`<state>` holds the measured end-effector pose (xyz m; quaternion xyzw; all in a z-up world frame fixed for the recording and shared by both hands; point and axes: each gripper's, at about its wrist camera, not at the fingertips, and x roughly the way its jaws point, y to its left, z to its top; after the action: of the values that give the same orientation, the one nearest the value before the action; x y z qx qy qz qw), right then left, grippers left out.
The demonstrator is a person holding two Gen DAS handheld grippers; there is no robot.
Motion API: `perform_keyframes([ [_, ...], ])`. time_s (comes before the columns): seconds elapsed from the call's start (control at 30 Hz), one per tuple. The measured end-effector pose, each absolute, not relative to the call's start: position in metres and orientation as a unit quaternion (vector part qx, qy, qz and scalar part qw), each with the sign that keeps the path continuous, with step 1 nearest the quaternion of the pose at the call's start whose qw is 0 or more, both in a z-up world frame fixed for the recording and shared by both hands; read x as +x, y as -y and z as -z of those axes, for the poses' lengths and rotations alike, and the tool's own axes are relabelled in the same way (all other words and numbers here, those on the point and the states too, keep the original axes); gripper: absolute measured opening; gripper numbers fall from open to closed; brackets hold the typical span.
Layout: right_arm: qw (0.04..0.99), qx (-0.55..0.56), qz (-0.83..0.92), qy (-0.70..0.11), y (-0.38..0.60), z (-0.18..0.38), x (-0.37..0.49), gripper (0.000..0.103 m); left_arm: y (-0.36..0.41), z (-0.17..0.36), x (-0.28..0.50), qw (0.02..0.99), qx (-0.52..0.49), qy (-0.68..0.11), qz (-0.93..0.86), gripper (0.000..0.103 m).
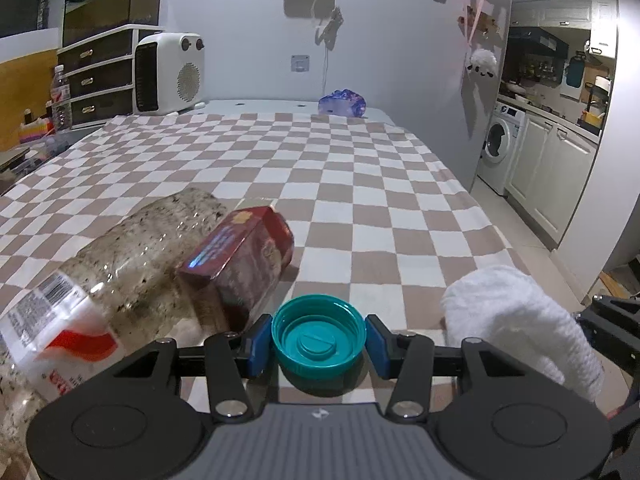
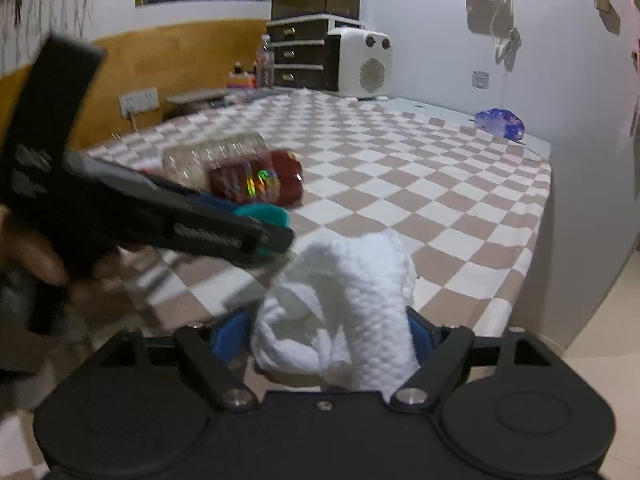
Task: Collect trash
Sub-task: 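Carry the teal cap and white cloth with both grippers over the bin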
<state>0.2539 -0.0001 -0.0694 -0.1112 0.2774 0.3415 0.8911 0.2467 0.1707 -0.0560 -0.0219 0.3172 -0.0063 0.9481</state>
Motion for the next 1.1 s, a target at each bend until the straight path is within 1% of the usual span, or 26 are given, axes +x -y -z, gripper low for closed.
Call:
perform_keyframes([
  [0.07,0.896,-0.114,-0.335,-0.269,0.000,0.075,0.254,0.080,-0.168,0.056,0.245,0.948,-0.017,-0.318,0.007,0.050],
  [0.1,0.896,-0.110,-0.338,-0.268,0.002,0.075,0.255,0.073,-0.167,0.056,0.243,0.948,-0.014,-0.317,0.009,0.050],
  [0.13,0.895,-0.098,-0.340,-0.271,0.004,0.076,0.257,0.069,-0.164,0.056,0.240,0.949,-0.011,-0.316,0.014,0.050],
  [0.17,0.897,-0.087,-0.336,-0.272,0.008,0.076,0.258,0.057,-0.163,0.056,0.238,0.949,-0.009,-0.316,0.017,0.050],
  [0.2,0.902,-0.084,-0.327,-0.270,0.010,0.076,0.258,0.051,-0.161,0.057,0.235,0.949,-0.008,-0.315,0.019,0.050],
  [0.23,0.905,-0.081,-0.319,-0.269,0.013,0.075,0.259,0.039,-0.158,0.058,0.232,0.949,-0.006,-0.315,0.019,0.050],
  [0.27,0.908,-0.072,-0.311,-0.270,0.016,0.075,0.259,0.030,-0.157,0.058,0.229,0.949,-0.005,-0.315,0.018,0.050],
  [0.3,0.910,-0.065,-0.307,-0.271,0.019,0.075,0.260,0.023,-0.155,0.059,0.225,0.949,-0.004,-0.314,0.016,0.050],
  [0.37,0.912,-0.053,-0.301,-0.275,0.024,0.075,0.259,0.017,-0.154,0.059,0.218,0.950,-0.007,-0.312,0.014,0.050],
  [0.5,0.913,-0.048,-0.296,-0.276,0.029,0.073,0.251,0.013,-0.151,0.061,0.206,0.951,-0.011,-0.310,0.007,0.050],
  [0.7,0.914,-0.037,-0.291,-0.280,0.040,0.071,0.235,0.013,-0.143,0.062,0.199,0.950,0.002,-0.311,-0.002,0.051],
  [0.83,0.917,-0.023,-0.283,-0.280,0.049,0.069,0.227,0.013,-0.140,0.061,0.195,0.949,0.001,-0.314,-0.013,0.049],
  [1.1,0.922,-0.011,-0.276,-0.272,0.070,0.060,0.208,0.013,-0.132,0.053,0.174,0.950,-0.024,-0.310,-0.031,0.049],
])
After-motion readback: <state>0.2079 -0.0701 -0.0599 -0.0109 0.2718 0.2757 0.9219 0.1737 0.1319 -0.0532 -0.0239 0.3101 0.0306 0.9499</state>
